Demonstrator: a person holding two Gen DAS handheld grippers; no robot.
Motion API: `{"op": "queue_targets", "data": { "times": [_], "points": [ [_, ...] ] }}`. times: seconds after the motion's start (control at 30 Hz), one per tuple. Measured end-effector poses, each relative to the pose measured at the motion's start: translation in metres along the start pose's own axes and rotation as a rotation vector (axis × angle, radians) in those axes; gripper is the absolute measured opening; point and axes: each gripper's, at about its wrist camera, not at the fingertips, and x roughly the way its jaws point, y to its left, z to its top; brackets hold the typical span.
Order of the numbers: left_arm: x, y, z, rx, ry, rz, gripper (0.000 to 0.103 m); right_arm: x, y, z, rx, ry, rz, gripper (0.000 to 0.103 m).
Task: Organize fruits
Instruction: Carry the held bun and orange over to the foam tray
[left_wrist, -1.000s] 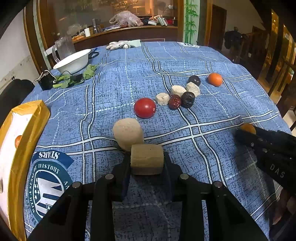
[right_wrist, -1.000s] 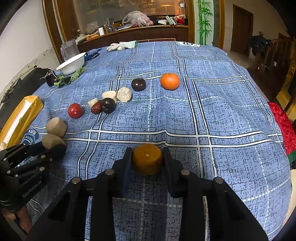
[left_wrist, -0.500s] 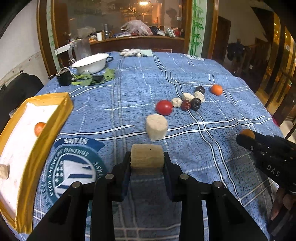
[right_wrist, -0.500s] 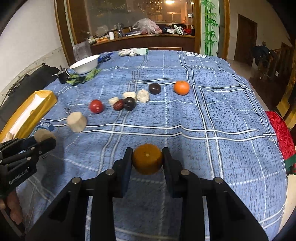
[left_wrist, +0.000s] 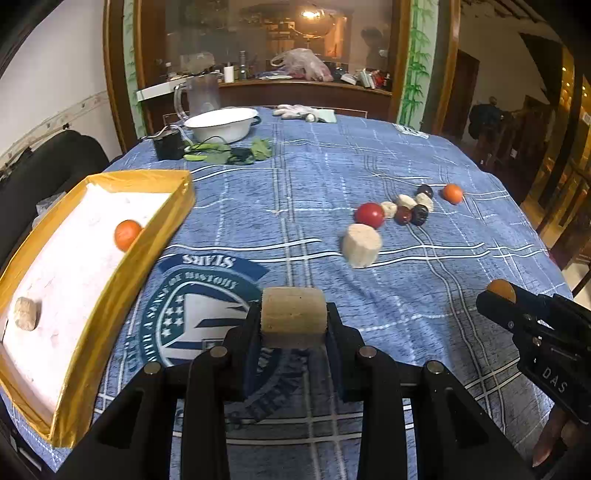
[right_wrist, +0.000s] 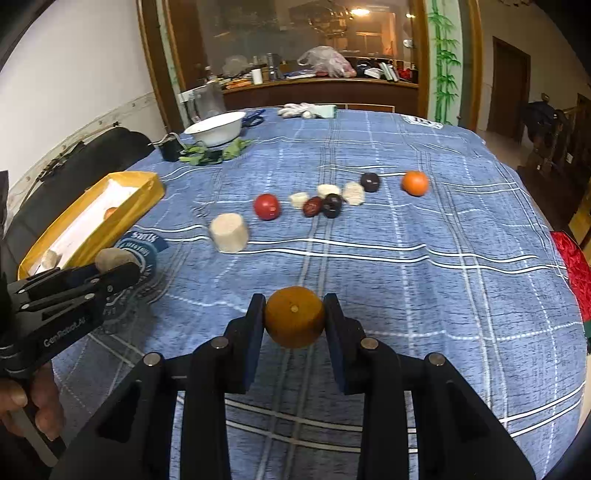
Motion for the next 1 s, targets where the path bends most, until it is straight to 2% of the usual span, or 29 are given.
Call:
{"op": "queue_targets", "data": {
  "times": [0.33,1.0],
  "points": [
    [-0.006,0.022,-0.007,-0.048,-0.003,0.032,0.031,-0.004,0.024,-0.003,-0.029,-0.010,0.034,0.034],
    [-0.020,0.047,-0.011,-0.094,-0.018,0.061,0.031,-0.014,0.035,0.002,-0.049,-0.043,0.066,0.034]
  ]
}}
